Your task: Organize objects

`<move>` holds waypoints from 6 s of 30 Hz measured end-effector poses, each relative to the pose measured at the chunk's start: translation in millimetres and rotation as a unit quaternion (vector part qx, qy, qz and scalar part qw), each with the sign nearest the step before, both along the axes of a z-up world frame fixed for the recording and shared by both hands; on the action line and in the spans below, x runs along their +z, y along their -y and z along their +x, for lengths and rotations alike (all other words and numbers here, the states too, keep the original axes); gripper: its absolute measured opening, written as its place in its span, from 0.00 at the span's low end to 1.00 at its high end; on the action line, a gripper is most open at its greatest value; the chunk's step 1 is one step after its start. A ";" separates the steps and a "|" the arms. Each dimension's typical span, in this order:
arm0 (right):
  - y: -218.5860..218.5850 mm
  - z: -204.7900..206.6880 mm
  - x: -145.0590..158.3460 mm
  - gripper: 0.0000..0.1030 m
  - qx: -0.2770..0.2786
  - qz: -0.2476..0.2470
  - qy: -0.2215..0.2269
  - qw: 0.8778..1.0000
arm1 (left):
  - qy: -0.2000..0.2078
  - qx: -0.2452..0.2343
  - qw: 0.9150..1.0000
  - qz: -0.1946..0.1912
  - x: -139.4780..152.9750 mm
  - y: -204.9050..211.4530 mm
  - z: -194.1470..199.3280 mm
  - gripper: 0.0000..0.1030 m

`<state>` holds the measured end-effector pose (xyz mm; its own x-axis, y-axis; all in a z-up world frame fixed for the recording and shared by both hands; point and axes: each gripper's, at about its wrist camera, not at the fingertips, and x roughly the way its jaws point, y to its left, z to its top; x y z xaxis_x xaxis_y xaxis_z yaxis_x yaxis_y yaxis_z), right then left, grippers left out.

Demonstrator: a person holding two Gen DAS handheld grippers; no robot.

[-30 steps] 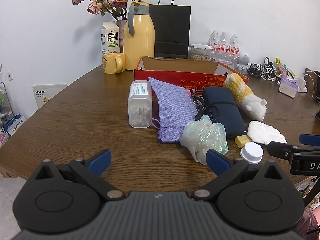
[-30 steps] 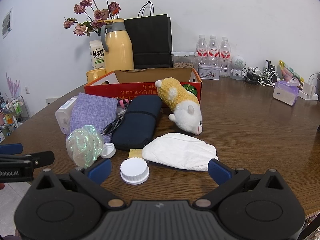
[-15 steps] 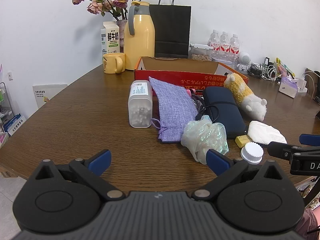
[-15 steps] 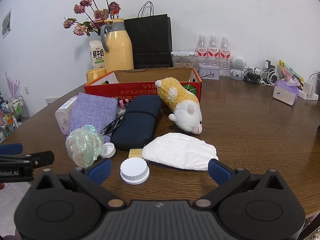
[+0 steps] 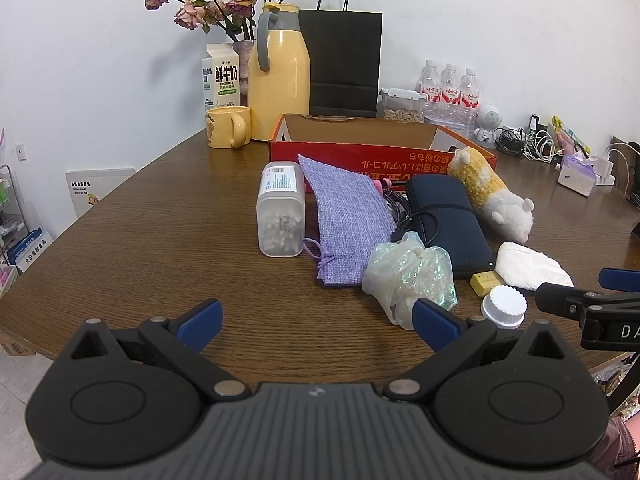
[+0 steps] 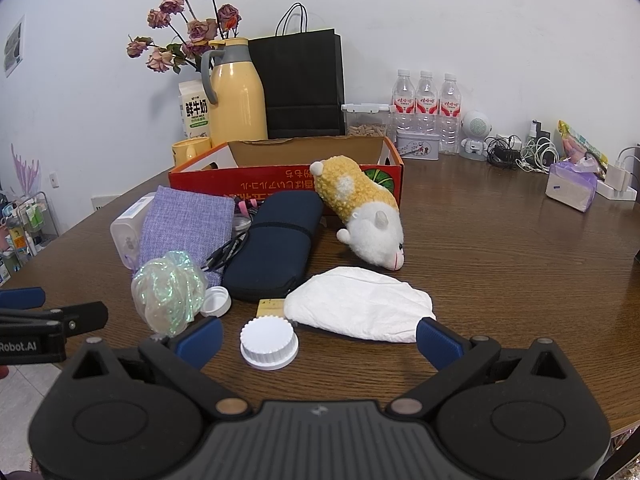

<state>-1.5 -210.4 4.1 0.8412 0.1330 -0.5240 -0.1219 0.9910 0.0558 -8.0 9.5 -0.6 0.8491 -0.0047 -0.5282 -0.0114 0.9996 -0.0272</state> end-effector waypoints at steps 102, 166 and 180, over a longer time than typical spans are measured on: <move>-16.5 221.8 82.6 0.38 0.057 -0.010 0.145 0.988 | 0.109 0.030 0.993 -0.035 80.5 40.6 242.9 0.45; 30.8 92.8 38.2 1.00 0.014 -0.034 0.055 0.998 | 0.125 0.021 0.992 0.003 75.3 -13.8 89.4 1.00; 27.6 60.0 -15.4 1.00 0.067 -0.050 -0.034 0.996 | 0.068 0.025 0.997 -0.014 38.8 -51.3 21.5 1.00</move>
<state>58.5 -238.0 -11.2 0.7814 0.1852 -0.5959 -0.2518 0.9673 -0.0295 13.6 60.8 38.2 0.9125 0.0265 -0.4083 -0.0554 0.9967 -0.0592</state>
